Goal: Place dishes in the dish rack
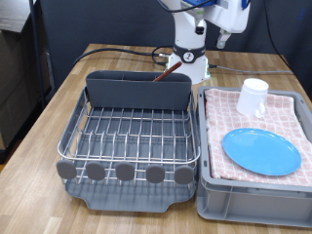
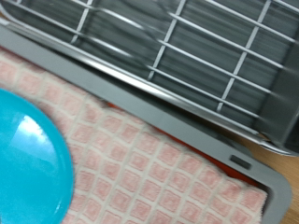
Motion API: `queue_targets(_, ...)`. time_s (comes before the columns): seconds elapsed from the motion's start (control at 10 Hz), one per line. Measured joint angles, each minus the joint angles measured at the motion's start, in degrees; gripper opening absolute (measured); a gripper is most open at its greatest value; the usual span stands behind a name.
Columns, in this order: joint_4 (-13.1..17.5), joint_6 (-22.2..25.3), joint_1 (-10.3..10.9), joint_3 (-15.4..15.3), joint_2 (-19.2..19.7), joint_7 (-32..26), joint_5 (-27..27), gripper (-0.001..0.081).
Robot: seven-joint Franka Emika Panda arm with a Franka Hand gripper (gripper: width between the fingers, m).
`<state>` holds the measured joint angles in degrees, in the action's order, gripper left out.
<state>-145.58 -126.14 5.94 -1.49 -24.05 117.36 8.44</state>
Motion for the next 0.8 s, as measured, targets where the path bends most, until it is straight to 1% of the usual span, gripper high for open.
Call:
queue_targets(0.4, 6.97, -1.03, 0.83, -3.69, 8.62, 0.28, -0.18, 0.0803)
queue_targets(0.6, 8.52, -3.22, 1.23, -5.16, 11.12, 1.01, -0.93, 0.0803)
queue_targets(0.8, 8.78, -5.22, 1.42, -6.26, 12.3, 1.22, -2.15, 0.0803)
